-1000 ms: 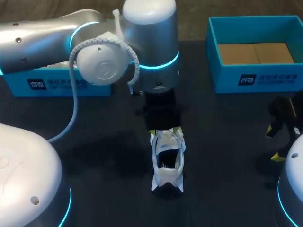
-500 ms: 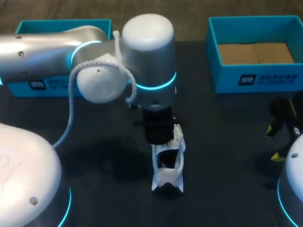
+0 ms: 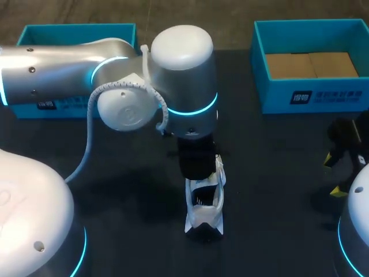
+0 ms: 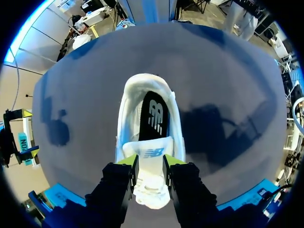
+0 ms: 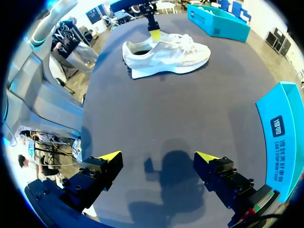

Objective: Take the shoe out of the shoebox, open the shoe tongue, remove and reinsert the insole, then place the shoe into the shoebox

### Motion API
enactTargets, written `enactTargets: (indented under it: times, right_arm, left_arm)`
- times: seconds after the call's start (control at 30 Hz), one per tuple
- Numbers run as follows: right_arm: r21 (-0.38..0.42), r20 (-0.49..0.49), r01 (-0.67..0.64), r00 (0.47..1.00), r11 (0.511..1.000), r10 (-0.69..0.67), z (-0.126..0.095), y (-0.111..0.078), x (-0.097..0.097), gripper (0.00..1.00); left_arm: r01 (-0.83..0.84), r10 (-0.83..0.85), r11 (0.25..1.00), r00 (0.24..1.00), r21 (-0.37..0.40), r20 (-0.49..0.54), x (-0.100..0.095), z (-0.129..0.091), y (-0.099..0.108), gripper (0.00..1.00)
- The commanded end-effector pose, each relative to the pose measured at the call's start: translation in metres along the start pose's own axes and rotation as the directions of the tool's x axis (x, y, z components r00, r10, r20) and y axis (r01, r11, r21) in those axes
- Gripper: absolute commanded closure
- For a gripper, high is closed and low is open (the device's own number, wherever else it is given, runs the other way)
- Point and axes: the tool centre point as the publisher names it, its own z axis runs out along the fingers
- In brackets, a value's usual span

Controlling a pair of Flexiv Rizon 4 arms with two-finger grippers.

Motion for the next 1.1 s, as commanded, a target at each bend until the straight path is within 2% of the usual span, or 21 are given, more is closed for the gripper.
enactTargets:
  times: [0.03,0.17,0.33,0.47,0.57,0.7,0.73,0.77,0.8,0.87,0.9,0.93,0.97,1.0,1.1]
  right_arm:
    - [0.002,0.002,-0.001,1.000,1.000,0.001,0.000,0.000,0.001,0.00]
    - [0.002,0.002,-0.001,1.000,1.000,0.001,0.000,0.000,0.001,0.00]
    - [0.002,0.002,-0.001,1.000,1.000,0.001,0.000,0.000,0.001,0.00]
    - [0.002,0.002,-0.001,1.000,1.000,0.001,0.000,0.000,0.001,0.00]
    - [0.002,0.002,-0.001,1.000,1.000,0.001,0.000,0.000,0.001,0.00]
    - [0.002,0.002,-0.001,1.000,1.000,0.001,0.000,0.000,0.001,0.00]
    - [0.002,0.002,-0.001,1.000,1.000,0.001,0.000,0.000,0.001,0.00]
    - [0.002,0.002,-0.001,1.000,1.000,0.001,0.000,0.000,0.001,0.00]
    - [0.002,0.002,-0.001,1.000,1.000,0.001,0.000,0.000,0.001,0.00]
    - [0.002,0.002,-0.001,1.000,1.000,0.001,0.000,0.000,0.001,0.00]
    - [0.002,0.002,-0.001,1.000,1.000,0.001,0.000,0.000,0.001,0.00]
    - [0.002,0.002,-0.001,1.000,1.000,0.001,0.000,0.000,0.001,0.00]
    - [0.002,0.002,-0.001,1.000,1.000,0.001,0.000,0.000,0.001,0.00]
    - [0.002,0.002,-0.001,1.000,1.000,0.001,0.000,0.000,0.001,0.00]
    - [0.002,0.002,-0.001,1.000,1.000,0.001,0.000,0.000,0.001,0.00]
  left_arm:
    - [-0.012,0.012,1.000,1.000,0.022,-0.009,0.003,0.008,-0.003,0.65]
    - [-0.020,0.021,0.999,0.999,0.045,-0.026,0.001,0.022,-0.005,0.65]
    - [-0.021,0.022,0.998,1.000,0.054,-0.020,0.005,0.024,-0.009,0.64]
    - [-0.018,0.018,0.999,1.000,0.036,-0.006,0.009,0.007,-0.013,0.62]
    - [-0.020,0.019,1.000,1.000,0.023,0.021,0.010,-0.009,-0.020,0.55]
    - [0.044,-0.045,0.997,0.999,0.061,0.026,0.012,-0.024,-0.030,0.54]
    - [0.076,-0.078,0.995,0.997,0.067,0.024,0.013,-0.029,-0.031,0.46]
    - [0.097,-0.098,0.991,0.995,0.089,0.014,0.015,-0.034,-0.033,0.17]
    - [0.130,-0.132,0.989,0.991,0.075,0.011,0.016,-0.039,-0.036,0.02]
    - [0.216,-0.218,0.968,0.976,0.127,0.006,0.019,-0.050,-0.042,0.00]
    - [0.279,-0.283,0.941,0.959,0.189,-0.010,0.021,-0.055,-0.044,0.00]
    - [0.337,-0.338,0.895,0.940,0.291,-0.049,0.022,-0.058,-0.045,0.00]
    - [0.358,-0.356,0.852,0.931,0.383,-0.078,0.024,-0.059,-0.046,0.00]
    - [0.317,-0.307,0.845,0.947,0.431,-0.094,0.024,-0.058,-0.052,0.00]
    - [0.317,-0.307,0.845,0.947,0.431,-0.094,0.024,-0.058,-0.052,0.00]
